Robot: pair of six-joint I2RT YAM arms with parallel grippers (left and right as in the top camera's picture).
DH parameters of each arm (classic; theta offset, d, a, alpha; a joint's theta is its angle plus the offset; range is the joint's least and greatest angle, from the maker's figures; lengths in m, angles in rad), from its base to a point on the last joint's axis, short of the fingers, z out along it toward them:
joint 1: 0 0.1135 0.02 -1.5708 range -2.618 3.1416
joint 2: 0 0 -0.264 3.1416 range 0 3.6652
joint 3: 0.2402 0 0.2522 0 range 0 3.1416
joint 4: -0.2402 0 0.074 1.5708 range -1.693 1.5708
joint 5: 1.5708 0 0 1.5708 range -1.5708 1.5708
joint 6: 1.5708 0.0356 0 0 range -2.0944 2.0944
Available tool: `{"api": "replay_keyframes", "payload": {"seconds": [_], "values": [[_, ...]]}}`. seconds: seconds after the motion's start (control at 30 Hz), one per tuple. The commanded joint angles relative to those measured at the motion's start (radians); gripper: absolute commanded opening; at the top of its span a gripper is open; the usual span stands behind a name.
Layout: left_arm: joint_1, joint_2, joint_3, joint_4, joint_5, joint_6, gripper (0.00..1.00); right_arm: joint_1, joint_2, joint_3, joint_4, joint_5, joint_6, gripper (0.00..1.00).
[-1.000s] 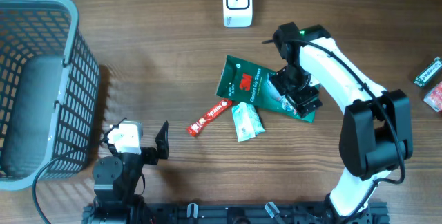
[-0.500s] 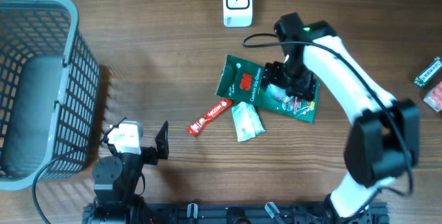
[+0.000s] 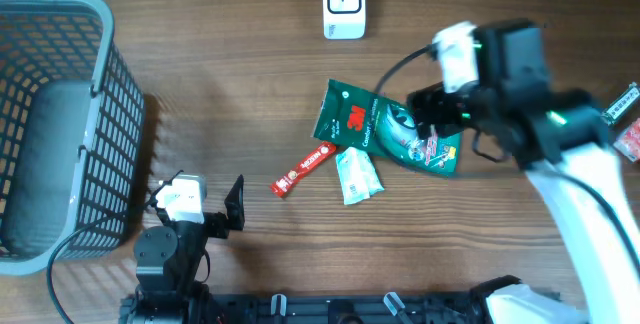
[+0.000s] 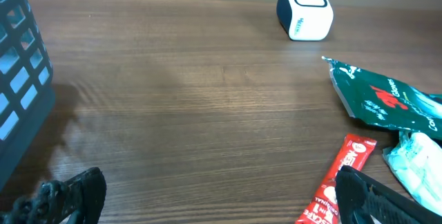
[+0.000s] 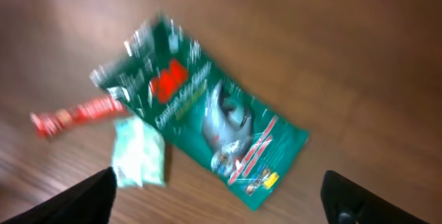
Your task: Scan the item barcode
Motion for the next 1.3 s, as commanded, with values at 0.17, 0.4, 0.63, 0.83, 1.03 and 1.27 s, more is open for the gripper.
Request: {"api": "replay_keyframes", "payload": {"seconds": [0.17,0.4,0.63,0.83,1.03,1.27], "values": [[-0.002,-0.005,0.001,-0.003,0.015,0.016,1.00,0.212,0.348,-0.082,-0.033,0.289,0.046,0.99],[-0.002,-0.005,0.001,-0.003,0.015,0.016,1.00,0.218,0.409,-0.223,0.162,0.491,0.005,1.00],[-0.002,-0.005,0.001,-0.003,0.015,0.016,1.00,0.221,0.411,-0.285,0.203,0.425,-0.008,1.00],[-0.002,-0.005,0.001,-0.003,0.015,0.016,1.00,0.219,0.412,-0.299,0.197,0.391,0.010,1.00],[-0.002,-0.005,0.001,-0.003,0.015,0.016,1.00,0.214,0.435,-0.385,0.315,0.351,-0.068,1.00],[-0.002,-0.005,0.001,-0.004,0.015,0.016,1.00,0.144,0.560,-0.394,0.401,0.386,-0.125,1.00]]}}
